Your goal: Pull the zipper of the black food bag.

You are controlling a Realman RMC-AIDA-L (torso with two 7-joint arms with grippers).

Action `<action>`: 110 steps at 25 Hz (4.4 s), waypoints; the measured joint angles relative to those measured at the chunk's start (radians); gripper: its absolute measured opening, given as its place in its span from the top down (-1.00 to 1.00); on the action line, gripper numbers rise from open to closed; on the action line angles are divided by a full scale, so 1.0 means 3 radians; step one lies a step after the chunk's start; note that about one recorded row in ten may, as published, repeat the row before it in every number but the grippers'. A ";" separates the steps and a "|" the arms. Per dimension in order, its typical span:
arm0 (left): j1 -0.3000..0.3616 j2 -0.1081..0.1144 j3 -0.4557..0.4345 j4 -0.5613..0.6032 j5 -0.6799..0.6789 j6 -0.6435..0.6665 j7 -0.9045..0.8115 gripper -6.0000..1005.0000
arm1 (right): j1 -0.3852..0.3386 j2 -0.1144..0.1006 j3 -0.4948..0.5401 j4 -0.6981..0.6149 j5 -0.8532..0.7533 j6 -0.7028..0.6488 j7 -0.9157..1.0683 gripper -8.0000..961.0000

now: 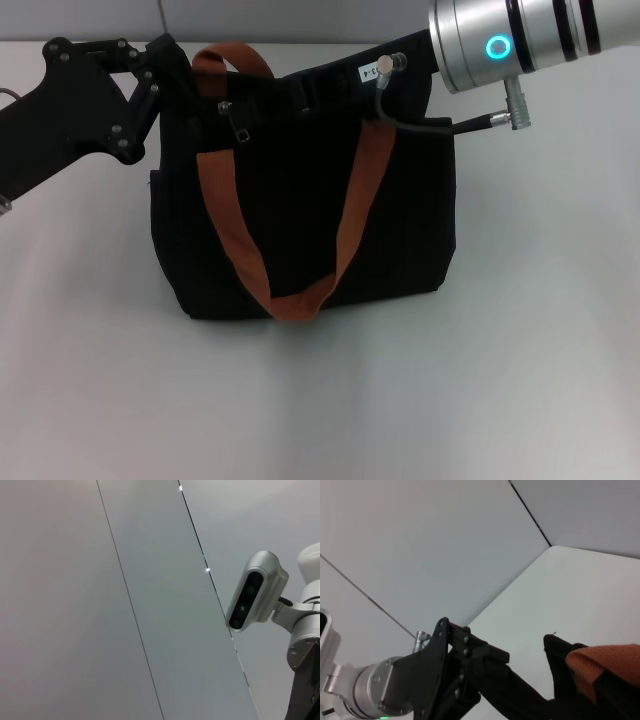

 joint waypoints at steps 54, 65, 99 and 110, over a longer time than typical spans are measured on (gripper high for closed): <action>0.0026 0.0000 0.0016 -0.0005 -0.0030 0.0115 -0.0013 0.86 | 0.0058 0.0009 -0.0311 0.0000 0.0139 0.0210 -0.0025 0.56; 0.0019 0.0001 0.0000 -0.0036 -0.0036 0.0127 -0.0015 0.86 | 0.0076 0.0025 -0.0348 -0.0030 0.0174 0.0142 -0.0010 0.57; 0.0090 0.0010 -0.0002 -0.0036 -0.0087 0.0182 -0.0015 0.85 | 0.0120 0.0025 -0.0391 -0.0021 0.0249 0.0158 -0.0017 0.57; 0.0094 0.0010 -0.0002 -0.0036 -0.0090 0.0216 -0.0015 0.84 | 0.0112 0.0024 -0.0429 0.0019 0.0257 0.0204 -0.0019 0.56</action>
